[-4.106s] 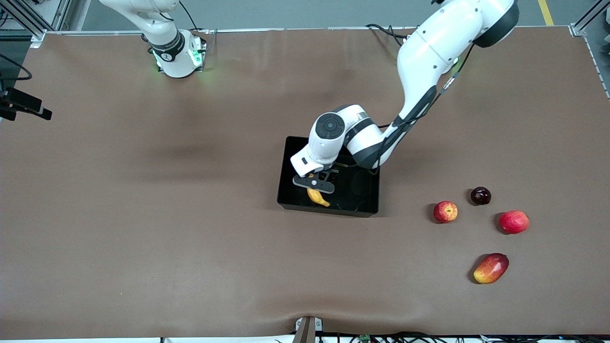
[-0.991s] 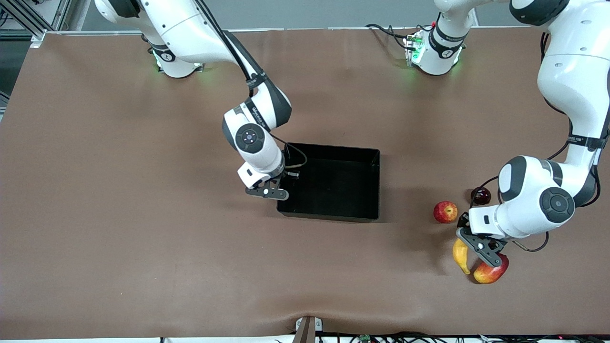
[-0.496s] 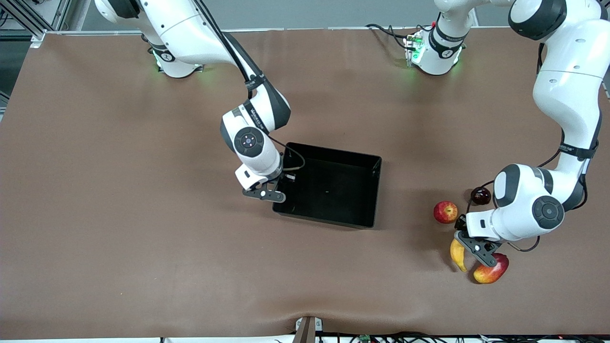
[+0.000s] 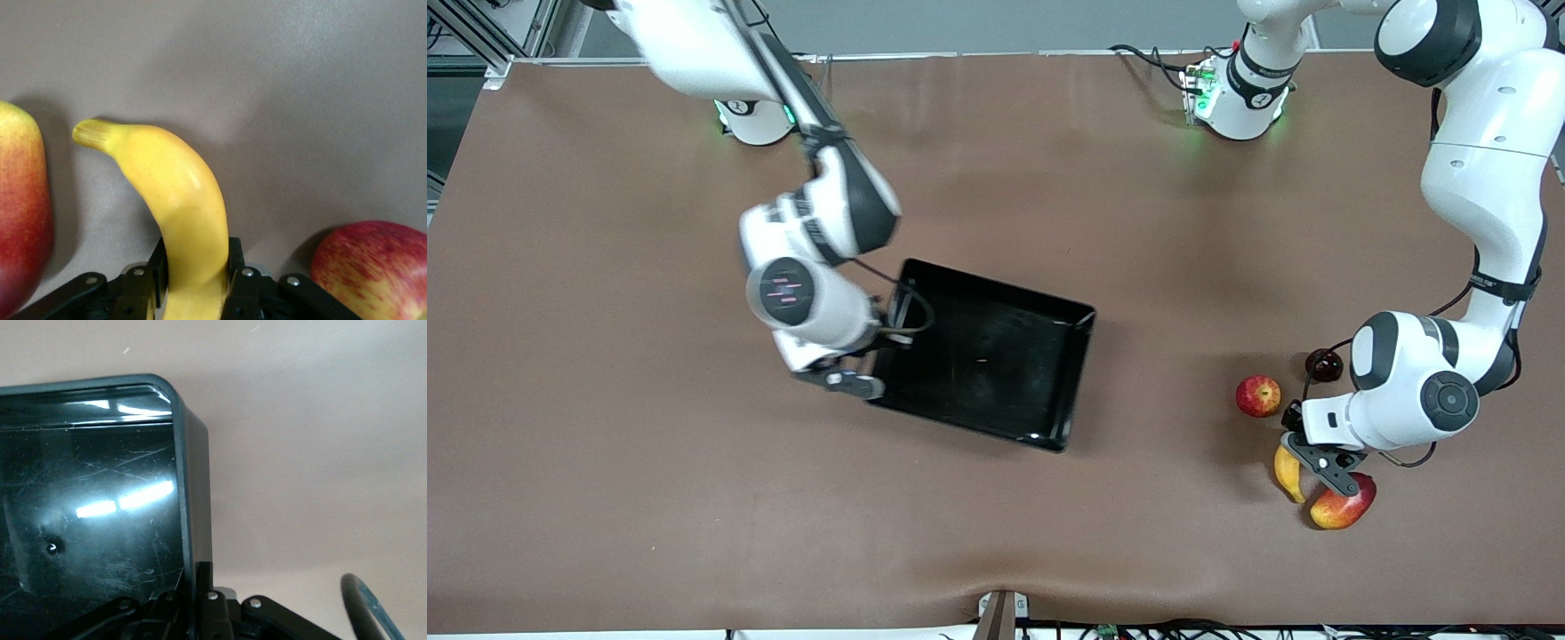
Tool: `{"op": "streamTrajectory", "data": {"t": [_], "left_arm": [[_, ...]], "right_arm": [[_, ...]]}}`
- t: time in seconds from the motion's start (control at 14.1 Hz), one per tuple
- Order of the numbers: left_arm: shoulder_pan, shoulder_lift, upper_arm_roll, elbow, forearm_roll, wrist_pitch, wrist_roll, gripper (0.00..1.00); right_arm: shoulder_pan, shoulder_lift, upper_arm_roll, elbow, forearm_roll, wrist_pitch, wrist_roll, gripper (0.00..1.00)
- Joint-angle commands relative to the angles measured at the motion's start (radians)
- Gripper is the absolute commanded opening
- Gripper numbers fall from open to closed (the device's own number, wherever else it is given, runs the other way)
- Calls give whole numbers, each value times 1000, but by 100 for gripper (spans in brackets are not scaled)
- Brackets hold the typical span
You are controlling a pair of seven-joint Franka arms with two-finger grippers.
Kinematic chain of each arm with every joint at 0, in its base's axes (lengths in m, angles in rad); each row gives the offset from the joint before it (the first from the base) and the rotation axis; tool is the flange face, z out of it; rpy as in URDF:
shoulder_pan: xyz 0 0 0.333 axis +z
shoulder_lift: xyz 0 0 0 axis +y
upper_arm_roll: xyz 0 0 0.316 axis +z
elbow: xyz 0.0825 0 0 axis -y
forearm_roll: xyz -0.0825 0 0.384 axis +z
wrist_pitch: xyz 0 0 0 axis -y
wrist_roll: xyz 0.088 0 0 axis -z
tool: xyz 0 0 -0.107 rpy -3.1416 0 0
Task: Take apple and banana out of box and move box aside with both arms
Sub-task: 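Drag the box with the right gripper while the left gripper releases the banana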
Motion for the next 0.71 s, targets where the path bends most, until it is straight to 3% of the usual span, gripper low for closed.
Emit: {"op": "streamTrajectory", "data": {"t": [0.0,0.21,0.64], "left_arm": [[-1,3,-1,20,-23,16,8,100],[10,-63,-11,18,-65,-16,15,100],[-2,-267,-48,14,-124,-250,-98,100]], "right_arm": [[-115,-78,15,-14,-1,-101,-50,0],[-261,-113,15,-16,-11,-169,-204,0],[-554,-105,15,-56,-77,-192,-652,0]]}}
